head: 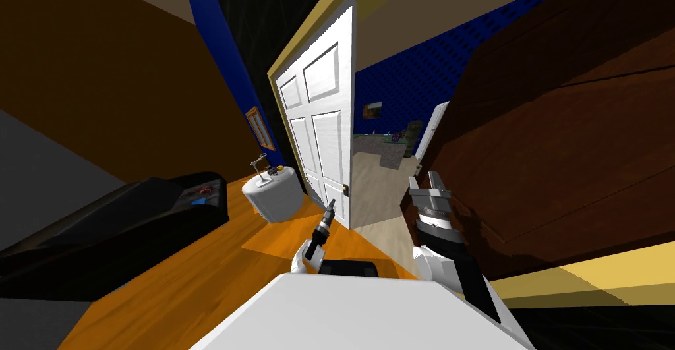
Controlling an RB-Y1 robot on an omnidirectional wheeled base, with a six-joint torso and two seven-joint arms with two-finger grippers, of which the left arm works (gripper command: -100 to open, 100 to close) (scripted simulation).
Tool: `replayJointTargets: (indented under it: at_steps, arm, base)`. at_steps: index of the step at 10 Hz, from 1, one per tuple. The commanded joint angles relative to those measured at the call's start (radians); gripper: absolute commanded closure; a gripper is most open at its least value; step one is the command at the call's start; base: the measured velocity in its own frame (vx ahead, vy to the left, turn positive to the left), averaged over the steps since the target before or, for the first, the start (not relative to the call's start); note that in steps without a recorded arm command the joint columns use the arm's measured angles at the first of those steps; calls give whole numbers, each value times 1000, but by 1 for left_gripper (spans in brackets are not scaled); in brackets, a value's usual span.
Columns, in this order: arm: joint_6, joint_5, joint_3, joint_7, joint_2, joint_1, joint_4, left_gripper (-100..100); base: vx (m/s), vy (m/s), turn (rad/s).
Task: Push the door open
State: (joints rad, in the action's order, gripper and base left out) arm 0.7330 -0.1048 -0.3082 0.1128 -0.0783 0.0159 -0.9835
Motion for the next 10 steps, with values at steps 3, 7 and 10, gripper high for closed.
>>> replayJointTargets:
  at_steps: [3, 7, 10]
  arm:
    - [21, -1, -25, 20, 10, 40, 111, -100]
    - [36, -1, -46, 36, 20, 71, 197, -100]
    - [45, 0, -51, 42, 24, 89, 238, -100]
  base:
    - [95, 56, -109]
    - [87, 79, -80]
    - [67, 55, -53]
